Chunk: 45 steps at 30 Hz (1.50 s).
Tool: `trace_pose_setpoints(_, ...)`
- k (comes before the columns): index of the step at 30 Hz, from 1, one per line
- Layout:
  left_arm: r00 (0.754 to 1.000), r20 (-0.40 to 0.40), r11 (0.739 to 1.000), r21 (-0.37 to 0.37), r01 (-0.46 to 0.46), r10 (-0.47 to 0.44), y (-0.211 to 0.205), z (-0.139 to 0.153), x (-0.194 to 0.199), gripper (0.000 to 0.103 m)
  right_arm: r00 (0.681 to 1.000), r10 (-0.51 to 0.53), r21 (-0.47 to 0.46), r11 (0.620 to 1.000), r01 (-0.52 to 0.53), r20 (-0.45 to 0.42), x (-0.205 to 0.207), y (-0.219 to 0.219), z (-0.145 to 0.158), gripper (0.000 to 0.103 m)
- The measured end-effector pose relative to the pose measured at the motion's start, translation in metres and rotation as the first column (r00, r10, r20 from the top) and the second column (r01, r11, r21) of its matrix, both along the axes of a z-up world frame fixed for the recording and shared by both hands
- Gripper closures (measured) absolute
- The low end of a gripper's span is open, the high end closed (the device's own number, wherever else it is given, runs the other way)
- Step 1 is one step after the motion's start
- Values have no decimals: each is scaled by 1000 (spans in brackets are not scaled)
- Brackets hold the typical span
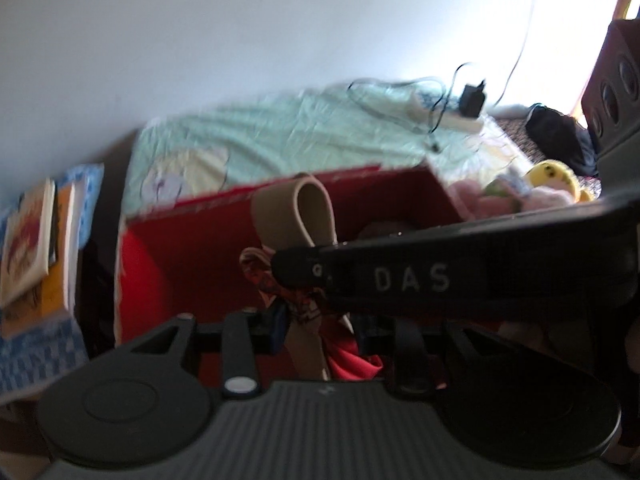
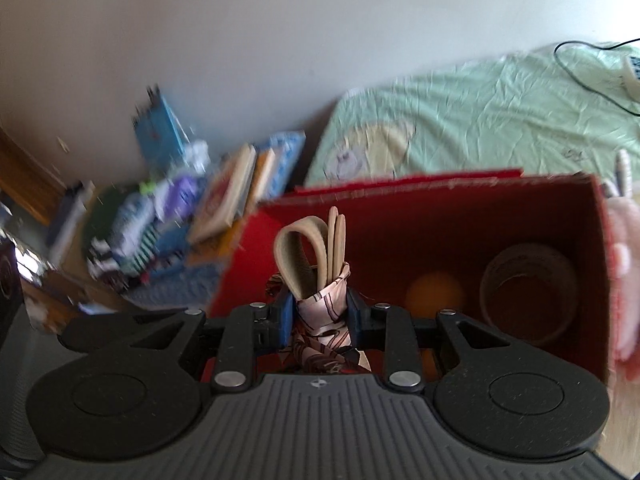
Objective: Organize objects
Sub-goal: 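Lower the cable bundle into the red box beside the gourd figure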
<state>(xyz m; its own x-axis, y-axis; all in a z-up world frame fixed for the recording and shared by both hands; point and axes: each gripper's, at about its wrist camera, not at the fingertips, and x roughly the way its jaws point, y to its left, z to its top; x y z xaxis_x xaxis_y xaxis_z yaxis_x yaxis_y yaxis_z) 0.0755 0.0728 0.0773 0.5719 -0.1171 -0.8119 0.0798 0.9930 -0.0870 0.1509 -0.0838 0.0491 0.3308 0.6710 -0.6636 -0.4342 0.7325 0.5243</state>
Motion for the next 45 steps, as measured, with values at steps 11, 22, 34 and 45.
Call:
trace_pose_setpoints(11,983,-182,1000,-19,-5,1,11,-66,25,76,988,-14,-133,991,-6,-154,13,18,-46,75)
trace_pose_setpoints(22,976,-219,999,45,-8,18,8,-82,38,54,975,-110,-132,988,85,-193,13,6,-57,76)
trace_pose_setpoints(34,979,-193,989,143,-31,59,-2,-87,36,48,943,-174,-94,984,154,-285,17,-9,-68,75)
trace_pose_setpoints(45,980,-198,986,166,13,20,-17,-87,27,58,941,-103,-119,991,67,-321,22,-9,-68,68)
